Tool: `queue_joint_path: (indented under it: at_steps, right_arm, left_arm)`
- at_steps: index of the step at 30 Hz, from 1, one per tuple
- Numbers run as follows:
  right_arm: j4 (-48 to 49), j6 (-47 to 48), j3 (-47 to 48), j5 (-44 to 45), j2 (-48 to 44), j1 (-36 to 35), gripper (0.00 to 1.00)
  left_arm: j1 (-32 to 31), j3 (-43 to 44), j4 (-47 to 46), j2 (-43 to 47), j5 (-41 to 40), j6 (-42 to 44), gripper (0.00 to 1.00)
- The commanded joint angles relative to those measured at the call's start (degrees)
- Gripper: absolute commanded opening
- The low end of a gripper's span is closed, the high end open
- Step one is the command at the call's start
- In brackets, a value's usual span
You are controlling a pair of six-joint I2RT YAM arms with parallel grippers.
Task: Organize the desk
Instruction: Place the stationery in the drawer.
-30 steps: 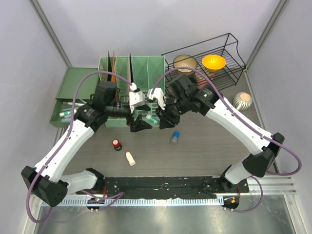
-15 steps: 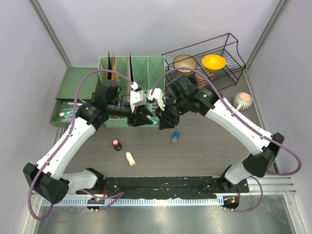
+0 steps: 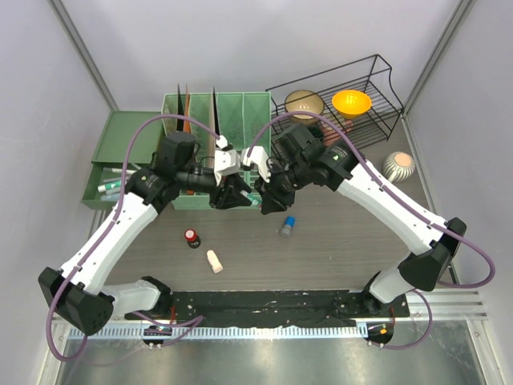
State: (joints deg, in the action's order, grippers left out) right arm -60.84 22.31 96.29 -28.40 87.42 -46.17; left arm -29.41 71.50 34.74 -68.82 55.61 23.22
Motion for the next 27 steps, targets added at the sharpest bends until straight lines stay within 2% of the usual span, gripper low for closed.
queue_joint_path:
  at_steps: [1, 6, 17, 27]
  right_arm:
    - [2.5, -0.5, 2.8, -0.2, -0.1, -0.3, 0.18]
    - [2.4, -0.3, 2.9, 0.3, -0.3, -0.3, 0.18]
    - [2.1, 0.2, 2.8, 1.2, -1.5, -0.3, 0.18]
    - [1.6, 1.1, 3.2, 2.2, -1.5, -0.3, 0.18]
  left_arm:
    - [-0.2, 0.0, 0.2, 1.8, 2.1, 1.3, 0.42]
    - [-0.3, 0.0, 1.0, 1.5, 2.7, 1.9, 0.4]
    - [-0.2, 0.7, 5.5, 0.9, 2.7, 5.3, 0.28]
    - [-0.3, 1.1, 11.7, 0.7, 3.6, 9.9, 0.32]
